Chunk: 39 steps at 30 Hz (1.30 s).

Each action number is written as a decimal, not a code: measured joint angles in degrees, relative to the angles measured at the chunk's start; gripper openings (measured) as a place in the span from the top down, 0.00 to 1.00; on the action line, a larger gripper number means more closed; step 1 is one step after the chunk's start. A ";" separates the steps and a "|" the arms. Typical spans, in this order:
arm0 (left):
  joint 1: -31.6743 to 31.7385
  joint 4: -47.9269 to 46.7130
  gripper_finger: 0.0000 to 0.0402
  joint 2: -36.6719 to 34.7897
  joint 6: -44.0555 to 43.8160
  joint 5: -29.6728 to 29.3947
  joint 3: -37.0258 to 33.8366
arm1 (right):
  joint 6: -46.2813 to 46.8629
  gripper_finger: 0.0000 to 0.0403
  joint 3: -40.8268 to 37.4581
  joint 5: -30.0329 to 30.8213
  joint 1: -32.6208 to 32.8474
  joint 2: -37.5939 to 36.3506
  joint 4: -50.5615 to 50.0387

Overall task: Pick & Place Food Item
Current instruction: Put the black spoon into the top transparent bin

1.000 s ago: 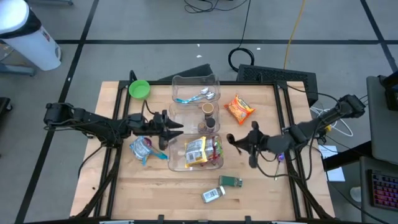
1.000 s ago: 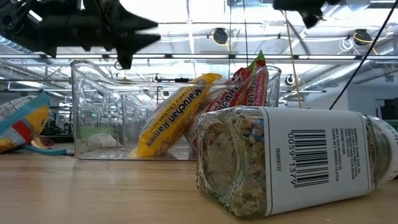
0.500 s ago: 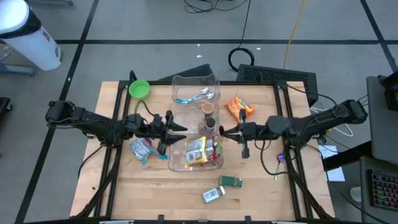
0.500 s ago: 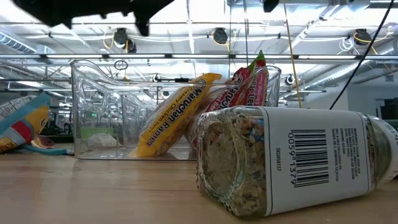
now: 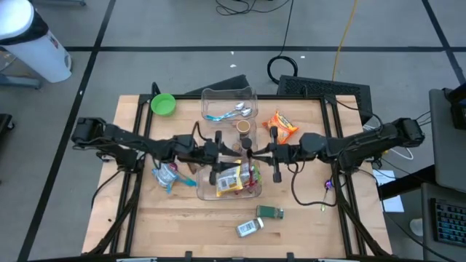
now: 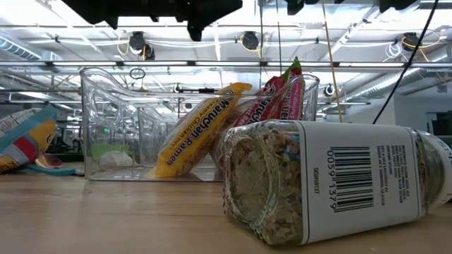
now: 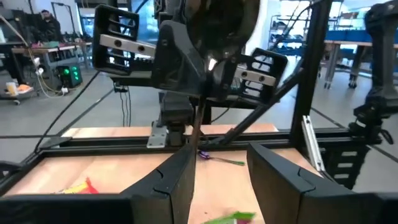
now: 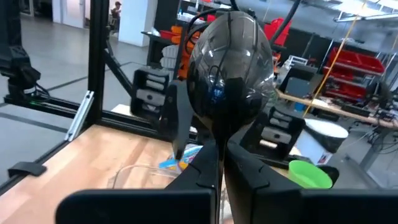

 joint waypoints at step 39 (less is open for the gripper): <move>3.60 0.19 0.64 8.90 0.66 5.44 9.55 | 1.61 1.00 -0.04 -3.02 -1.72 1.20 4.94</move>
